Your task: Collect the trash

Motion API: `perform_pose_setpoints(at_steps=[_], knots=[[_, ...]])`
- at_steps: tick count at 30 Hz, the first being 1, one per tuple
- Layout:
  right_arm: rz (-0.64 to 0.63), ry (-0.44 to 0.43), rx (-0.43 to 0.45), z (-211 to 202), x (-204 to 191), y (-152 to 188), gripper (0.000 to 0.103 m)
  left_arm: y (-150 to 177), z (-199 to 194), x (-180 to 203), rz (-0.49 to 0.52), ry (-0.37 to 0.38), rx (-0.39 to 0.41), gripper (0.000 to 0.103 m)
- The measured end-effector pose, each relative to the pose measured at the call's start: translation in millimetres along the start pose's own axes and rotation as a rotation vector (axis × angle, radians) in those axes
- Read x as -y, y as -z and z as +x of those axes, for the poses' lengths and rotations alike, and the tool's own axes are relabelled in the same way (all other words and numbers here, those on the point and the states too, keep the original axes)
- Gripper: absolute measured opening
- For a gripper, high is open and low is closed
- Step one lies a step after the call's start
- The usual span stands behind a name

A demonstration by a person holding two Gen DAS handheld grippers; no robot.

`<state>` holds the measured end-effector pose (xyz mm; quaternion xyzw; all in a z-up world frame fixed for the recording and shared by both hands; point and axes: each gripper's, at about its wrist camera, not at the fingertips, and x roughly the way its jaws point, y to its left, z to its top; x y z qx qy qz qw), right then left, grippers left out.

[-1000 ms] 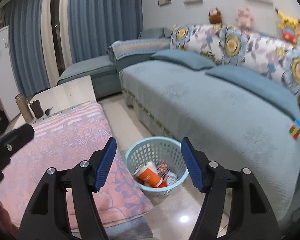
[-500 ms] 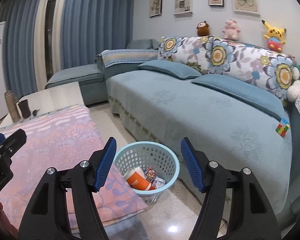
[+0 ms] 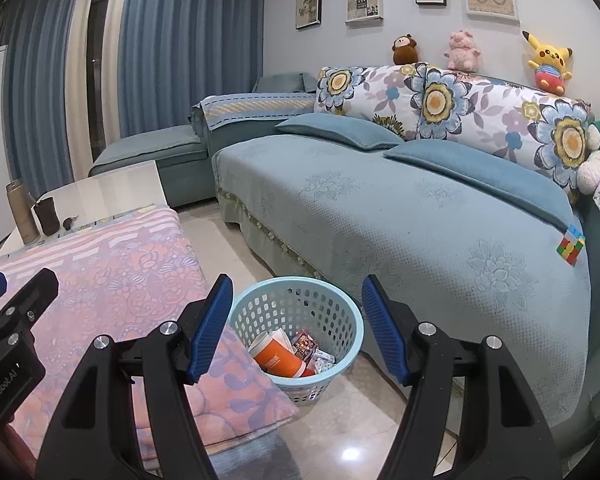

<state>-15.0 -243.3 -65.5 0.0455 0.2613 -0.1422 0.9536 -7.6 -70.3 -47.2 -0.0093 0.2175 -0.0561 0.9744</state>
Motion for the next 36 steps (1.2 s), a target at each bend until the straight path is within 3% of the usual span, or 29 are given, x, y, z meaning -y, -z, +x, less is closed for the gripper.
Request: perform_pose_setpoints(at_steps=[8, 36], knots=[[-0.022, 0.005, 0.009, -0.2, -6.0, 2.0, 0.063, -1.8, -3.2, -4.5, -0.009, -0.014, 0.016, 0.081], [-0.045, -0.027, 0.007, 1.3, -14.7, 6.7, 0.063, -5.9, -11.1, -2.4, 0.009, 0.047, 0.034, 0.081]])
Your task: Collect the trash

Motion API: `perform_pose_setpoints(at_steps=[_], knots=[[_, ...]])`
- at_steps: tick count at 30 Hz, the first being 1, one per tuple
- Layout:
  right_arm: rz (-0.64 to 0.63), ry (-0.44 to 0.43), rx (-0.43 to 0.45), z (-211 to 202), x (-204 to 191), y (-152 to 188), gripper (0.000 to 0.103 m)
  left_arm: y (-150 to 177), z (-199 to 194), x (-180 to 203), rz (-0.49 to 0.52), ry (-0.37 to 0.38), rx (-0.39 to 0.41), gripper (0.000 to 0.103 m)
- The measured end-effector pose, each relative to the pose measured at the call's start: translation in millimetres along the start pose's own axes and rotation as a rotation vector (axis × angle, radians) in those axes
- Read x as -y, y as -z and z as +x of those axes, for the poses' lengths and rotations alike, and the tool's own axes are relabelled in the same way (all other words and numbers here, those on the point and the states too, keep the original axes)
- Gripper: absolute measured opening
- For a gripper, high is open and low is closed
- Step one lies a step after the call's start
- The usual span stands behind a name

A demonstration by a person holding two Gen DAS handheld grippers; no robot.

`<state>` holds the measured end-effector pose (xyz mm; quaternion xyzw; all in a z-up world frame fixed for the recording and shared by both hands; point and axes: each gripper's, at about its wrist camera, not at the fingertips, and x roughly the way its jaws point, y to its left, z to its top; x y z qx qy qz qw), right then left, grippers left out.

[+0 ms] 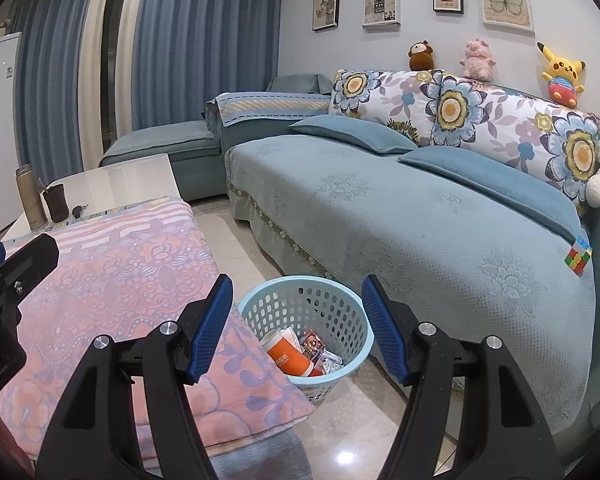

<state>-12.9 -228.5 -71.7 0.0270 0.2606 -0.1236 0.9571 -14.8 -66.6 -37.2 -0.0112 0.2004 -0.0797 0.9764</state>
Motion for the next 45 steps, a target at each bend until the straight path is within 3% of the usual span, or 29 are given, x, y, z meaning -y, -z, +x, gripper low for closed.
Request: perform_pose_setpoints(at_steps=[14, 19, 45], knots=[[-0.003, -0.001, 0.001, -2.8, -4.3, -0.6, 0.063, -1.8, -1.2, -3.1, -0.008, -0.003, 0.003, 0.084], [-0.004, -0.001, -0.003, -2.8, -5.3, 0.5, 0.063, -2.4, -1.7, -5.0, -0.01, -0.012, 0.008, 0.09], [0.023, -0.013, -0.014, -0.9, 1.2, 0.8, 0.069, -2.4, -2.2, -9.0, -0.015, -0.016, 0.011, 0.092]])
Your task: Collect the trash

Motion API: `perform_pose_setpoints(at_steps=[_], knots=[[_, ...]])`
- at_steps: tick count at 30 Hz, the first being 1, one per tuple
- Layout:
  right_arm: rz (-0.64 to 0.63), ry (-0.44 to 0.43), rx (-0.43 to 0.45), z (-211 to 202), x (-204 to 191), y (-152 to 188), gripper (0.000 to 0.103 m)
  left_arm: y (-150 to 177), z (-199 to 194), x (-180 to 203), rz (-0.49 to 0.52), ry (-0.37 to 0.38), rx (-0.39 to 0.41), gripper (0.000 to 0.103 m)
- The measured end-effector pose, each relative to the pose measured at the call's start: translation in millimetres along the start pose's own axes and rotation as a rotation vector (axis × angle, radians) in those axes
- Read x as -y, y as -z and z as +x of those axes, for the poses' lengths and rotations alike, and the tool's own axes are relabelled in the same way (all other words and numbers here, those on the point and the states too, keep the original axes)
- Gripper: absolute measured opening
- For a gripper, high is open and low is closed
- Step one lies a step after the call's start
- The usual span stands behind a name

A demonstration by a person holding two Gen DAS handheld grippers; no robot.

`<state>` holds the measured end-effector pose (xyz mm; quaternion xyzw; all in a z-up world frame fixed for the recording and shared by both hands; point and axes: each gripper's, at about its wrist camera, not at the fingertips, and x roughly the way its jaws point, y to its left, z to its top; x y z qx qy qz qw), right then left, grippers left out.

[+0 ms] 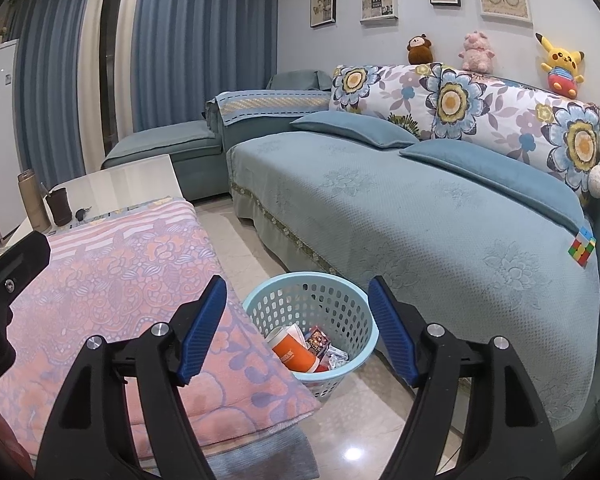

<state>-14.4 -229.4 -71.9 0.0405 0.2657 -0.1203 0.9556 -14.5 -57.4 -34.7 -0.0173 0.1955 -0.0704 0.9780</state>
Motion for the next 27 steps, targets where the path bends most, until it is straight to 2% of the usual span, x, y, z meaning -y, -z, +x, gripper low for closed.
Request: perform_pose_setpoints(at_steps=[5, 27], knots=[[0.005, -0.001, 0.0, -0.2, 0.0, 0.5, 0.072, 0.0, -0.2, -0.4, 0.001, -0.001, 0.001, 0.092], [0.005, -0.004, -0.003, 0.1, -1.1, 1.1, 0.073, 0.6, -3.3, 0.0, -0.004, -0.015, 0.0, 0.092]])
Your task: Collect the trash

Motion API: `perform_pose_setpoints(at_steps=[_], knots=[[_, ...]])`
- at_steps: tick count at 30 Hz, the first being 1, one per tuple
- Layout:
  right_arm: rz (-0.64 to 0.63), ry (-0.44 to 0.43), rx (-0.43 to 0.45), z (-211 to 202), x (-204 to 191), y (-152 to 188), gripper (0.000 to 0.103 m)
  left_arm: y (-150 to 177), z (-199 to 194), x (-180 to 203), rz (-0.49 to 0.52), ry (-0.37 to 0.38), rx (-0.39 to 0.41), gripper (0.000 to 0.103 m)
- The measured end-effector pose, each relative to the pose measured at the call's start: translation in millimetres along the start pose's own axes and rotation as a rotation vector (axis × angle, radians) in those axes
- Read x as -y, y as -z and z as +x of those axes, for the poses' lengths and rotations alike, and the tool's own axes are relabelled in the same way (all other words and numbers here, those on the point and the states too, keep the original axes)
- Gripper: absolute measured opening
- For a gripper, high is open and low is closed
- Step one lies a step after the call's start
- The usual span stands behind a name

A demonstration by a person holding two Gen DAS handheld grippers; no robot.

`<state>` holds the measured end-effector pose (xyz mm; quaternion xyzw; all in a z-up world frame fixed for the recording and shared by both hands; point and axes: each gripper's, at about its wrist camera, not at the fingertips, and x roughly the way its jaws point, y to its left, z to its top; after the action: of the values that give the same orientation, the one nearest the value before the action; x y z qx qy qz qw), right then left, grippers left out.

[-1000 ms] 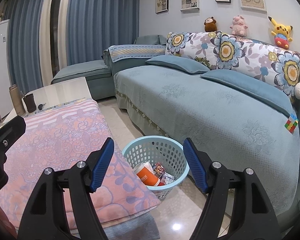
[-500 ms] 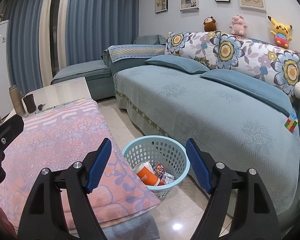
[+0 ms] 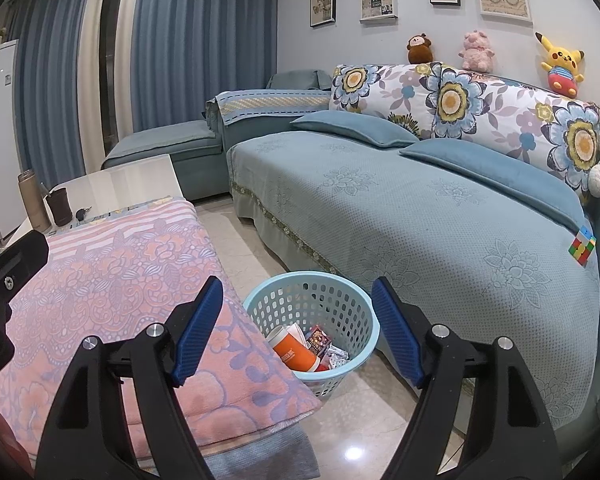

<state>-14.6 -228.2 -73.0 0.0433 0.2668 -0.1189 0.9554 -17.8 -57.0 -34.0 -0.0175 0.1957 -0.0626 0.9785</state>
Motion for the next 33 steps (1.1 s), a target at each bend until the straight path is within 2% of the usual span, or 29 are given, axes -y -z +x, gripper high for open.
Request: perform_pose_setpoints(at_steps=[33], knots=[[0.012, -0.003, -0.008, -0.1, 1.1, 0.2, 0.073, 1.3, 0.7, 2.6, 0.001, -0.018, -0.007, 0.094]])
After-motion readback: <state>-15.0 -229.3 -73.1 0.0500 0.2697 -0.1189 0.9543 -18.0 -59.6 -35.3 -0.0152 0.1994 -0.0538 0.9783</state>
